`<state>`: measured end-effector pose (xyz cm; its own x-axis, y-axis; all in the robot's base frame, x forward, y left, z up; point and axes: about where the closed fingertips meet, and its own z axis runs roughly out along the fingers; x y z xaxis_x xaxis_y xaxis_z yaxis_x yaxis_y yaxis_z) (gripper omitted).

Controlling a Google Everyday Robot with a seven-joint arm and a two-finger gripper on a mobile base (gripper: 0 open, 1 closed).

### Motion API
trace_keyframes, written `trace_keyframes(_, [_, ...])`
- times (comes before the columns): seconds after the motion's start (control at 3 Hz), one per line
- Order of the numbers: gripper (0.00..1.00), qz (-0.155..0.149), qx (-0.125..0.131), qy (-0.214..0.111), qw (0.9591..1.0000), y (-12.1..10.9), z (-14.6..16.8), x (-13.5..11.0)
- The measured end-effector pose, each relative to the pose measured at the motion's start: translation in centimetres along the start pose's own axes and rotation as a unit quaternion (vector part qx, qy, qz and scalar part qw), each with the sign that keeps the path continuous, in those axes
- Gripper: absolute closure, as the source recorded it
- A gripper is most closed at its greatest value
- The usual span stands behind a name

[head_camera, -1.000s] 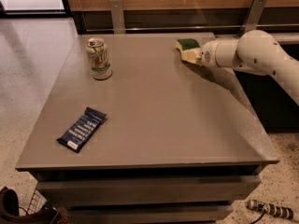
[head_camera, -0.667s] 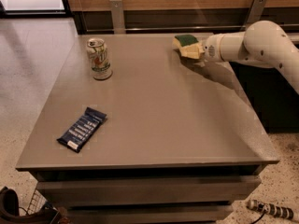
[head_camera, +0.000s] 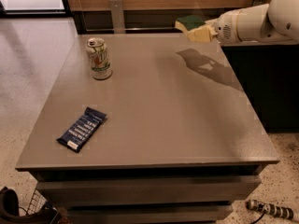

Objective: Pick sponge

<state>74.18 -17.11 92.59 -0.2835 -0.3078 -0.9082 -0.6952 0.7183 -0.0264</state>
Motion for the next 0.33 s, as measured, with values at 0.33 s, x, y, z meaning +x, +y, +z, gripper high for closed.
trace_keyframes(0.33, [1.00,-0.027,-0.006,-0.009,0.9996,0.97,-1.76,-1.86])
